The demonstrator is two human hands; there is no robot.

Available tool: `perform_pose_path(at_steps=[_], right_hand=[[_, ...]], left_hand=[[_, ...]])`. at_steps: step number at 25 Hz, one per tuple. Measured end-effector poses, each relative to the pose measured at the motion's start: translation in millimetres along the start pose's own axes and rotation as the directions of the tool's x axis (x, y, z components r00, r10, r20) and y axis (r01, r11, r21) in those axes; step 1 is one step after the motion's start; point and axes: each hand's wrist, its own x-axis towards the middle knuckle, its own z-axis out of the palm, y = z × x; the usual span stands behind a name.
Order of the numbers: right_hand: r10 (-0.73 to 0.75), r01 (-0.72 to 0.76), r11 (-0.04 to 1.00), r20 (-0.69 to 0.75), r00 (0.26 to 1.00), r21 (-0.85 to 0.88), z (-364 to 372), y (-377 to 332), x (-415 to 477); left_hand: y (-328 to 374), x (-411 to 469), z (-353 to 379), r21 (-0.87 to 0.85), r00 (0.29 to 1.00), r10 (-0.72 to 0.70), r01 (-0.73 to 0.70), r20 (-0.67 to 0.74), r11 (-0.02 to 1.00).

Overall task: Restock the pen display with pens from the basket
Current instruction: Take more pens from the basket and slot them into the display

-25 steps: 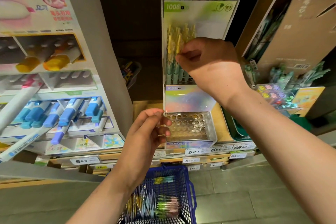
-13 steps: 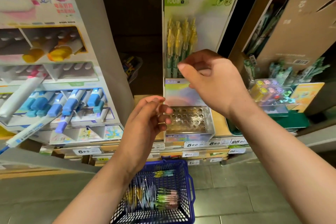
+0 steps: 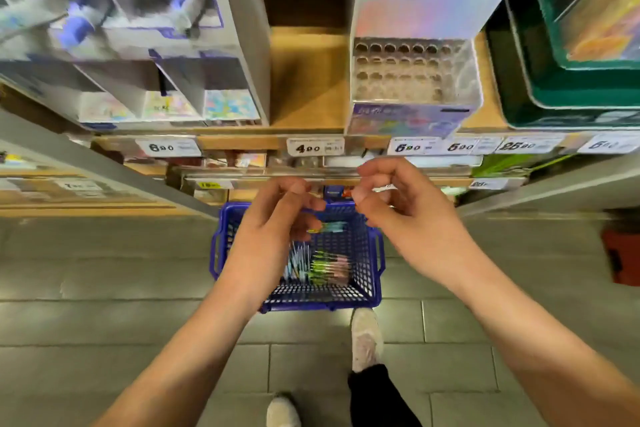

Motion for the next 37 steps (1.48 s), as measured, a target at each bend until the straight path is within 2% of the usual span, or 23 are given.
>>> perform_pose_path(at_steps=[6,11,14,16,18,20,23,27,30,34,37], right_hand=[[0.145,-0.145,0.988,-0.014,0.989,-0.048,64,180,4],[0.223,-0.219,0.914,-0.026,0.974,-0.341,97,348,47],[0.267,-0.203,0.836,0.055,0.962,-0.51,107,433,94],[0.29,-0.134,0.734,0.129,0.948,-0.666,111,480,128],[0.291,0.019,0.528,0.202,0.935,-0.849,113,525,162],[0.336,0.106,0.368,0.238,0.911,-0.924,114,564,191],[0.372,0.141,0.256,0.232,0.899,-0.956,120,605,222],[0.214,0.213,0.03,0.214,0.953,-0.977,133,631,230],[0.169,0.254,-0.02,0.247,0.954,-0.967,141,640,227],[0.192,0.316,-0.074,0.297,0.935,-0.946,146,645,222],[0.245,0.348,-0.077,0.32,0.915,-0.934,146,640,222]], left_hand=[[-168,35,-45,-0.023,0.984,-0.151,0.149,-0.096,0.989],[-322,92,-69,-0.063,0.935,-0.282,0.275,-0.213,0.959],[-398,132,-82,-0.058,0.909,-0.348,0.344,-0.229,0.937],[-436,161,-90,-0.04,0.904,-0.373,0.373,-0.207,0.927],[-468,192,-98,0.044,0.909,-0.377,0.39,-0.176,0.92],[-488,219,-106,0.16,0.924,-0.357,0.376,-0.135,0.913],[-505,241,-118,0.272,0.934,-0.343,0.358,-0.103,0.893],[-515,246,-127,0.279,0.931,-0.348,0.365,-0.108,0.888],[-515,243,-133,0.322,0.913,-0.394,0.405,-0.101,0.856],[-509,241,-137,0.379,0.91,-0.407,0.407,-0.085,0.831],[-505,239,-134,0.393,0.899,-0.431,0.426,-0.079,0.815]])
